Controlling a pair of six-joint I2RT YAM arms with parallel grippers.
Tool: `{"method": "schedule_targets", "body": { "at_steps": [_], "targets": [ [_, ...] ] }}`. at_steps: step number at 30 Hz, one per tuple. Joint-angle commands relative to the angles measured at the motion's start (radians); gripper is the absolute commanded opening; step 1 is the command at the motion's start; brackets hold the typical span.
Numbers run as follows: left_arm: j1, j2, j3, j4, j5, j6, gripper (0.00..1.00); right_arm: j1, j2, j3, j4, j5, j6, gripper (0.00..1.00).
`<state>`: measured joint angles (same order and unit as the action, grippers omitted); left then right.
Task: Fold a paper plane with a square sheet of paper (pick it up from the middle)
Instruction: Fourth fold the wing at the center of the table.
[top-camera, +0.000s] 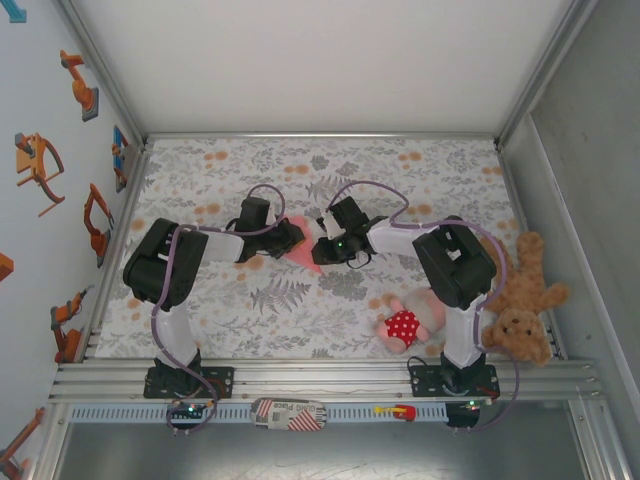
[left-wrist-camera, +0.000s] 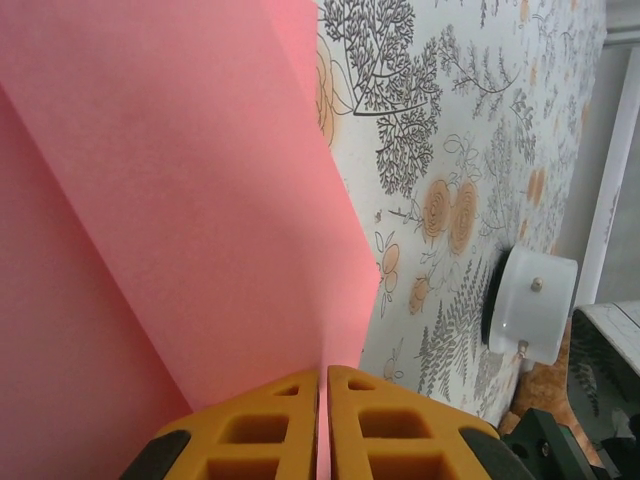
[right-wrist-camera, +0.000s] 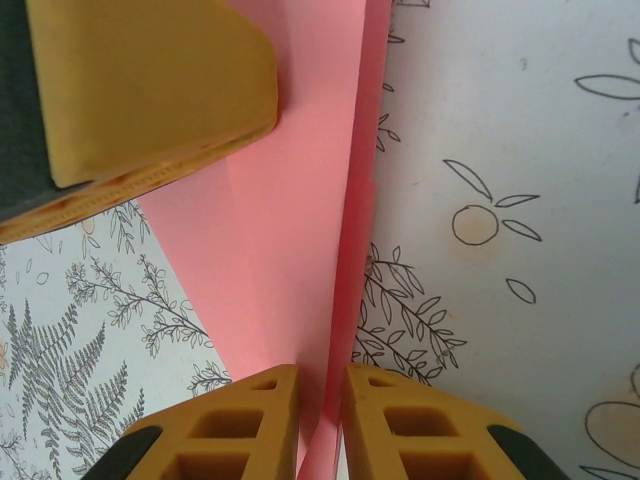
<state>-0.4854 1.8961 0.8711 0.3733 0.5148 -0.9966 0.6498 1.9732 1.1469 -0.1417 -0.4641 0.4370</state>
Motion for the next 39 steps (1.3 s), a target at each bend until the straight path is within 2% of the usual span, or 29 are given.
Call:
{"method": "schedule_targets", "body": {
  "at_steps": [1,9,39],
  "targets": [
    [0.002,0.012,0.018,-0.025,-0.016,0.000,0.12,0.011,0.070,-0.007,-0.041,0.018,0.007,0.19],
    [0.002,0.011,0.019,-0.046,-0.042,0.003,0.12,0.010,0.074,-0.002,-0.051,0.026,0.014,0.19],
    [0.002,0.071,0.052,-0.093,-0.028,0.017,0.12,0.009,0.072,0.001,-0.065,0.029,0.022,0.17]
  ]
}}
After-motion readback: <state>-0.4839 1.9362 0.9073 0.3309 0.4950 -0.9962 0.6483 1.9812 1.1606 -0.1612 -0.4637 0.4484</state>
